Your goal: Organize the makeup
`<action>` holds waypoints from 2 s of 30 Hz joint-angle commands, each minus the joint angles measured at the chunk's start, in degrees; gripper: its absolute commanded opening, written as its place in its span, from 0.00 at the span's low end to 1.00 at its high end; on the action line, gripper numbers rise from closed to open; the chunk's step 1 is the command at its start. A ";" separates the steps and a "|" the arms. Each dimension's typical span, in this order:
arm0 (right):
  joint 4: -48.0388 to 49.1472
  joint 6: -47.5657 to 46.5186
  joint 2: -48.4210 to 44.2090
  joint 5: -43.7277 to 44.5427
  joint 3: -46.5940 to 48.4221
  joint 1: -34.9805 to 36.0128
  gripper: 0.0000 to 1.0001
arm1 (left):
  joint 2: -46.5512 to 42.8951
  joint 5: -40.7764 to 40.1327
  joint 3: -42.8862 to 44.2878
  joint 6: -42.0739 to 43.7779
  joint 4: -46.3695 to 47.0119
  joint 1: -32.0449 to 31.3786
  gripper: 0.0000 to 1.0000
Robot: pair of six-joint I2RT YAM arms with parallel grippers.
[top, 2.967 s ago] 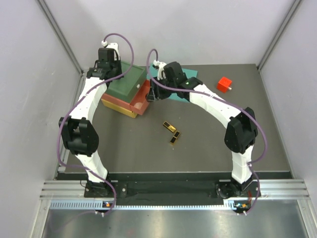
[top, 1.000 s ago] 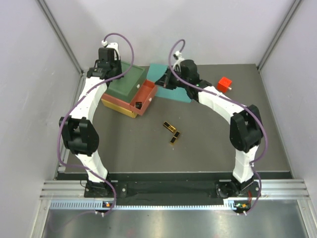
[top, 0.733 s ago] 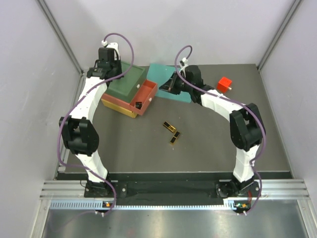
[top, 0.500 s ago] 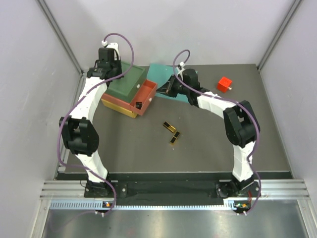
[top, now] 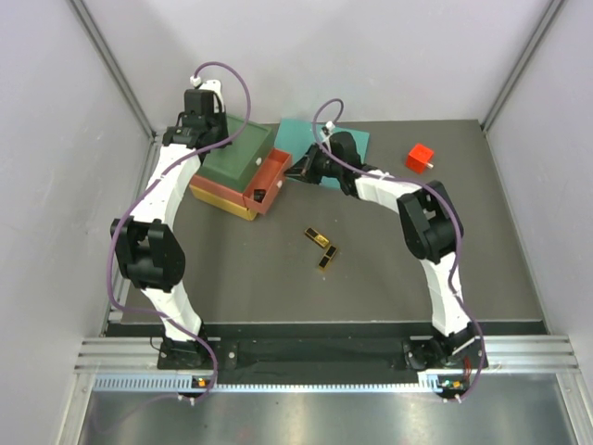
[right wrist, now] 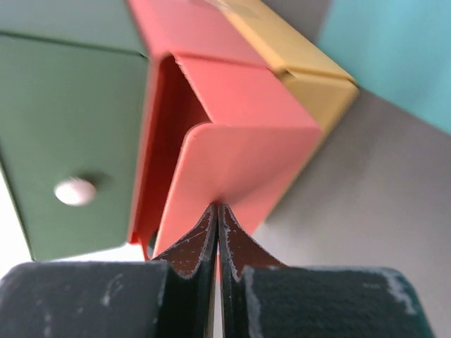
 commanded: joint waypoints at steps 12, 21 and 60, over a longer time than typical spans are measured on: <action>-3.48 1.25 10.86 -2.15 20.82 4.85 0.00 | 4.61 -0.81 -4.09 0.06 -13.91 0.17 0.00; 6.71 5.02 4.26 -2.75 5.27 2.83 0.16 | 4.25 -0.90 -4.70 0.24 -13.99 0.17 0.00; 29.31 31.30 19.37 -4.34 1.39 3.62 0.40 | 3.90 -0.63 -5.32 0.33 -13.56 0.17 0.00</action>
